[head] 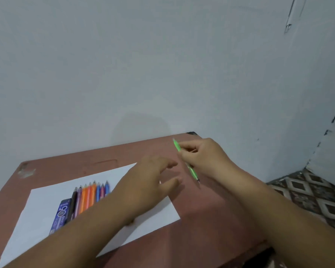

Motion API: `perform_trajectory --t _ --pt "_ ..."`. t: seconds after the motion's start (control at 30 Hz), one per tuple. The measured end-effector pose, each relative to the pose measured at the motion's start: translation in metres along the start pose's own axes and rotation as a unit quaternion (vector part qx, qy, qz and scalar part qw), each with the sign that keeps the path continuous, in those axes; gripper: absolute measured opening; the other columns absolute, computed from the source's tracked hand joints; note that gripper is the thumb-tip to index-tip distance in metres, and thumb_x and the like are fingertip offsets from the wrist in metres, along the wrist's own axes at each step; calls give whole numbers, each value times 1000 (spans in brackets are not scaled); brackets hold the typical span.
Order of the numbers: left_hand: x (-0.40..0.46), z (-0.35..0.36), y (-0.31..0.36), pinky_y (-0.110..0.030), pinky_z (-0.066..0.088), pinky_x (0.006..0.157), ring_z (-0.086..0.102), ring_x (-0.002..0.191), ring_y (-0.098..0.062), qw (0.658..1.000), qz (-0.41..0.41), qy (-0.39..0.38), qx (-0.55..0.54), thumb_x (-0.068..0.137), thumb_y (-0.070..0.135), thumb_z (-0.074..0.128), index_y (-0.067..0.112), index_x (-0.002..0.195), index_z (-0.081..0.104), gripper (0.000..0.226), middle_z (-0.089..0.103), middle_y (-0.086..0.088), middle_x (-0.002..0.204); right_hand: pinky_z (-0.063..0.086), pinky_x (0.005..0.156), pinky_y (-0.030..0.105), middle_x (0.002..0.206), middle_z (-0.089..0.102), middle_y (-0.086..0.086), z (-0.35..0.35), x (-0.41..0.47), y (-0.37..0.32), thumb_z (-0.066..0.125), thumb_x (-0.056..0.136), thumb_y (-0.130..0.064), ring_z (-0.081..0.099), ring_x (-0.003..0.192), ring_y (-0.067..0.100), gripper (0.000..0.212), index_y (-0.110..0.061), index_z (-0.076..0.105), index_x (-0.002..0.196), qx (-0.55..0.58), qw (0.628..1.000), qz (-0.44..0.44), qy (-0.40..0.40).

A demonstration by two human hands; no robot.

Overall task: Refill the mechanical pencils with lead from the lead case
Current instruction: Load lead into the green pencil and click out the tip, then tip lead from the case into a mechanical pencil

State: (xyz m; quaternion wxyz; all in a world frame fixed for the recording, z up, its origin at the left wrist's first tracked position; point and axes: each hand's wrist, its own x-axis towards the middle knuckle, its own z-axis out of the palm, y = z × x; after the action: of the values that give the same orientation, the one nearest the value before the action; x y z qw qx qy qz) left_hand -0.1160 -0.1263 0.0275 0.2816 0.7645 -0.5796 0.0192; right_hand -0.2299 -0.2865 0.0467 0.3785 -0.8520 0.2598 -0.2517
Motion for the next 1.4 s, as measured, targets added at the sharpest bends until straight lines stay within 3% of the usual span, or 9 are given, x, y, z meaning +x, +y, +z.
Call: perform_trajectory --t 0.07,0.17,0.23,0.37,0.67,0.8,1.07,1.23,1.4 --pt "9 11 14 -22 40 100 44 123 2 1000 19 -16 17 94 57 56 39 132 57 43 57 23 132 45 62 38 80 69 14 -20 -8 19 61 86 -24 53 74 40 32 -1 64 109 -41 999 17 16" --pt "20 28 33 -26 39 105 44 128 -5 998 32 -30 51 99 53 49 35 137 55 42 55 17 138 57 71 40 91 73 14 -41 -15 43 64 86 -25 69 88 34 30 -4 67 108 -104 994 26 33" --pt "28 42 45 -31 41 106 47 126 -11 996 33 -51 66 101 49 45 32 135 57 40 56 11 138 56 82 47 97 71 15 -52 -20 56 63 88 -25 66 93 34 30 -3 67 108 -141 988 36 46" --pt "37 70 57 -39 45 100 50 113 -17 990 50 -101 83 99 48 38 29 111 60 31 62 8 122 52 68 35 84 69 11 -59 -27 77 61 92 -25 67 84 29 22 -10 76 94 -197 979 50 24" --pt "41 88 65 -37 35 109 39 132 -16 991 39 -108 71 102 50 36 29 144 46 48 49 10 147 55 74 40 88 72 12 -49 -10 87 59 96 -31 68 84 28 30 -7 77 99 -221 975 26 27" --pt "41 89 62 -37 34 110 37 132 -15 990 48 -108 80 102 51 35 30 144 47 49 48 12 148 46 60 34 85 71 12 -45 -9 89 55 98 -27 66 82 29 30 -9 78 96 -219 975 32 25" --pt "34 78 47 -39 38 107 43 121 -11 990 62 -111 60 100 59 27 32 128 56 49 58 16 133 45 57 33 82 70 9 -46 -14 88 53 98 -31 66 78 27 32 -12 78 95 -238 971 20 33" --pt "22 44 25 -37 39 107 49 123 -12 988 55 -99 107 99 62 29 28 128 60 54 60 11 133 54 70 42 78 66 9 -46 -15 84 56 97 -32 62 76 24 33 -4 74 93 -289 954 -51 64" --pt "-6 -2 -21 -29 26 117 38 140 -10 989 15 -88 117 98 66 31 34 141 53 58 50 16 148 47 80 22 87 63 -16 -24 -19 57 63 95 -27 58 86 5 17 -21 78 100 -248 959 -133 39"
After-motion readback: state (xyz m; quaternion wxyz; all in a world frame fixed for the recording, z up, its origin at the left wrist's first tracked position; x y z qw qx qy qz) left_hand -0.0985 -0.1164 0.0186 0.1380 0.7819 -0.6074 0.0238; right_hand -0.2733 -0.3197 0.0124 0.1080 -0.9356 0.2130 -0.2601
